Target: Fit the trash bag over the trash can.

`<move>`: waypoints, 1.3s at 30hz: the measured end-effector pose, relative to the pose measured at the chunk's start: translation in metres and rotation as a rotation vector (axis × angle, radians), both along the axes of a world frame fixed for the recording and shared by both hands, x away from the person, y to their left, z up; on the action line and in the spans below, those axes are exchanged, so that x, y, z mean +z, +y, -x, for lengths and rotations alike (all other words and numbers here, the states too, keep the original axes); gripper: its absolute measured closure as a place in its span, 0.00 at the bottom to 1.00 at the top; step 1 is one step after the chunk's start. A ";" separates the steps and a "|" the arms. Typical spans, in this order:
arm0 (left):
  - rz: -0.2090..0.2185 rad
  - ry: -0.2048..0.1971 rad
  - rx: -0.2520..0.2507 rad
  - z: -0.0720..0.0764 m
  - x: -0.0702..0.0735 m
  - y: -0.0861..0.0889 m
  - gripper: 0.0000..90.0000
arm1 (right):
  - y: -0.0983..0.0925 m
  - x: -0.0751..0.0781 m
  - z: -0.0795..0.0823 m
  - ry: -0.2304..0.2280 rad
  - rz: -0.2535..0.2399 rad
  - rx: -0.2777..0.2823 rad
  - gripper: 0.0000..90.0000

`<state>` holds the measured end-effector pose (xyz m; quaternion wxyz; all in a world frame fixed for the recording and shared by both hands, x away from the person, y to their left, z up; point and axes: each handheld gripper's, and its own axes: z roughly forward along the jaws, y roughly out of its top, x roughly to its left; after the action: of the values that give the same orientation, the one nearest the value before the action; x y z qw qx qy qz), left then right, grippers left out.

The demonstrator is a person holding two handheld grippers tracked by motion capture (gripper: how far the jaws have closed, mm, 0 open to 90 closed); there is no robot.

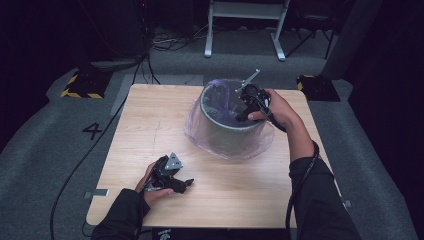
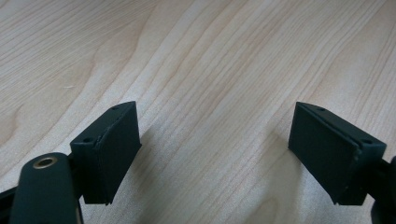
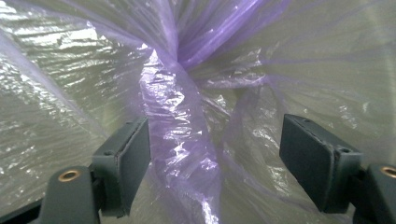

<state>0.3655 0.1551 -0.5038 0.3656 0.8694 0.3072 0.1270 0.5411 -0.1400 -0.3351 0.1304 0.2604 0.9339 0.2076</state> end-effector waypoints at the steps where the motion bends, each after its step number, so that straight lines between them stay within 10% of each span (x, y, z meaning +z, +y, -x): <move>1: 0.000 0.000 0.000 0.000 0.000 0.000 0.18 | 0.000 0.001 0.000 -0.003 -0.005 -0.003 0.27; 39: 0.001 0.000 0.000 0.000 0.000 0.000 0.18 | -0.012 0.001 0.020 -0.260 -0.208 -0.017 0.21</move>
<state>0.3655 0.1551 -0.5039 0.3659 0.8692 0.3075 0.1267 0.5212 -0.1524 -0.3338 0.2245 0.2514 0.8803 0.3339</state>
